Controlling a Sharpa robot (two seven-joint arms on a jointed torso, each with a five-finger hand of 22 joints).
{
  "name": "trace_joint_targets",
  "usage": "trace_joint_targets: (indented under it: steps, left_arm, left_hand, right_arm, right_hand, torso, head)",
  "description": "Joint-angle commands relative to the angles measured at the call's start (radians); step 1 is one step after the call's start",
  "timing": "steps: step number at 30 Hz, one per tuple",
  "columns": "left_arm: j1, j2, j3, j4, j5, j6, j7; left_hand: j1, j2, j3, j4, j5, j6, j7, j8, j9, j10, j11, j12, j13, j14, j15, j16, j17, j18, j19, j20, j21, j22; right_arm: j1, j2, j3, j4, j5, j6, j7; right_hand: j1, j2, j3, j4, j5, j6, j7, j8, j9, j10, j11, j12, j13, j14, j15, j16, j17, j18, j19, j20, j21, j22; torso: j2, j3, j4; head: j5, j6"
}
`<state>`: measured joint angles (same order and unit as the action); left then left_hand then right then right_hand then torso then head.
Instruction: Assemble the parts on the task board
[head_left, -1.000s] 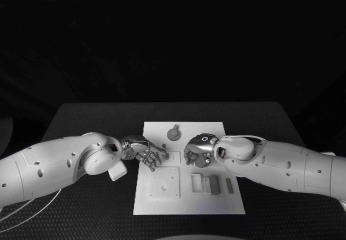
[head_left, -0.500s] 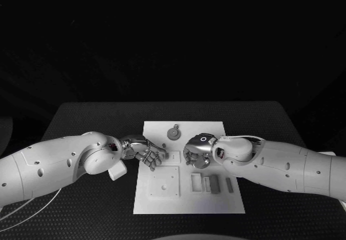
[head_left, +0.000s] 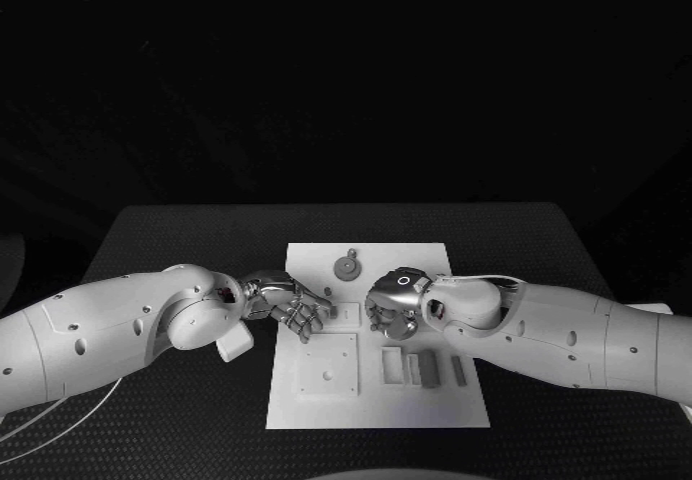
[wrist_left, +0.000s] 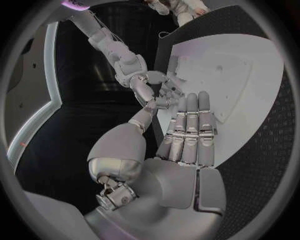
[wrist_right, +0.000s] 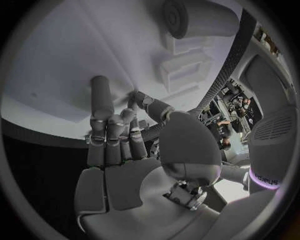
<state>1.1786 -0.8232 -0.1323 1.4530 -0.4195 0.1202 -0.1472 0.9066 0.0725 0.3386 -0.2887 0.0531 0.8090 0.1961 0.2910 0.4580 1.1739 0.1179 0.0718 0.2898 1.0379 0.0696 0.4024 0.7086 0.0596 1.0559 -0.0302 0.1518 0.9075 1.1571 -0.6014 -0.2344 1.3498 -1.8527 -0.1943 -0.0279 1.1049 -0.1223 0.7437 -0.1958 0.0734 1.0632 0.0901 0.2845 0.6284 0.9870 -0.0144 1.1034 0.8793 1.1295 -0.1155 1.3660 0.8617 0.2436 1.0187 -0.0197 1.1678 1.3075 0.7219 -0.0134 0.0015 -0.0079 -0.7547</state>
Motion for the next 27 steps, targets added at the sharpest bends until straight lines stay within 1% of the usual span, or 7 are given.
trace_joint_targets:
  steps: [1, 9, 19, 23, 27]
  left_arm:
    - [0.0, 0.001, 0.0, 0.004, -0.003, 0.007, 0.01]
    - [0.0, 0.002, 0.0, 0.004, -0.003, 0.002, 0.014]
    - [0.0, 0.002, 0.0, 0.003, -0.003, -0.01, 0.021]
    - [0.0, 0.002, 0.0, 0.004, -0.003, -0.009, 0.02]
    - [0.0, 0.003, 0.0, 0.004, -0.003, -0.007, 0.019]
  left_hand:
    - [0.008, 0.0, -0.002, -0.001, -0.002, -0.004, 0.001, 0.005, -0.001, 0.001, -0.002, 0.001, 0.001, 0.008, -0.001, -0.005, 0.002, 0.013, -0.004, 0.001, 0.001, 0.001]
    - [0.009, 0.0, -0.002, -0.001, -0.002, -0.004, 0.001, 0.006, -0.001, 0.001, -0.002, 0.001, 0.001, 0.008, -0.001, -0.006, 0.002, 0.013, -0.004, 0.001, 0.001, 0.001]
    - [0.01, 0.001, -0.004, -0.001, -0.002, -0.001, 0.0, 0.007, -0.001, 0.002, -0.003, 0.002, 0.002, 0.009, -0.001, -0.006, 0.003, 0.013, -0.003, 0.001, 0.001, 0.001]
    - [0.009, 0.001, -0.005, 0.0, -0.002, 0.001, -0.001, 0.009, -0.001, 0.003, -0.003, 0.002, 0.002, 0.01, -0.001, -0.007, 0.004, 0.013, -0.003, 0.001, 0.001, 0.001]
    - [0.006, 0.0, -0.008, 0.002, -0.002, 0.003, -0.002, 0.01, -0.001, 0.003, -0.003, 0.002, 0.003, 0.01, -0.001, -0.008, 0.005, 0.013, -0.003, 0.001, 0.001, 0.001]
  right_arm:
    - [-0.015, -0.001, -0.012, -0.003, -0.043, 0.045, -0.029]
    - [-0.015, -0.011, -0.012, 0.018, -0.041, 0.013, -0.041]
    - [-0.01, -0.036, -0.01, 0.056, -0.014, -0.062, -0.092]
    - [-0.005, -0.044, -0.006, 0.072, -0.005, -0.075, -0.101]
    - [0.0, -0.051, 0.003, 0.087, 0.005, -0.09, -0.108]
  right_hand:
    - [0.001, 0.023, -0.002, -0.005, -0.006, 0.009, -0.001, 0.009, 0.007, 0.012, -0.003, 0.006, -0.003, 0.014, -0.001, 0.004, -0.002, 0.018, 0.011, -0.005, 0.008, 0.01]
    - [-0.006, 0.029, 0.0, -0.016, -0.006, 0.024, -0.009, 0.02, 0.013, 0.034, -0.011, 0.01, -0.008, 0.037, -0.007, 0.007, -0.002, 0.018, 0.027, -0.015, 0.017, 0.013]
    - [-0.011, 0.032, 0.002, -0.021, -0.006, 0.031, -0.013, 0.024, 0.017, 0.044, -0.014, 0.012, -0.01, 0.047, -0.011, 0.008, -0.001, 0.018, 0.035, -0.02, 0.021, 0.014]
    - [-0.012, 0.032, 0.003, -0.023, -0.005, 0.032, -0.014, 0.026, 0.018, 0.046, -0.015, 0.012, -0.01, 0.049, -0.012, 0.009, -0.001, 0.018, 0.037, -0.021, 0.022, 0.014]
    - [-0.013, 0.033, 0.003, -0.024, -0.005, 0.033, -0.014, 0.026, 0.018, 0.047, -0.016, 0.013, -0.011, 0.05, -0.013, 0.009, 0.0, 0.018, 0.038, -0.022, 0.023, 0.014]
  torso:
    - [0.0, -0.0001, 0.0004]
    - [0.0, -0.0003, 0.0005]
    - [0.0, -0.0005, 0.0005]
    - [0.0, -0.0004, 0.0006]
    - [0.0, -0.001, 0.0003]
  head:
    - [-0.001, 0.002]
    - [-0.002, 0.004]
    - [-0.002, 0.008]
    - [-0.002, 0.009]
    - [-0.003, 0.011]
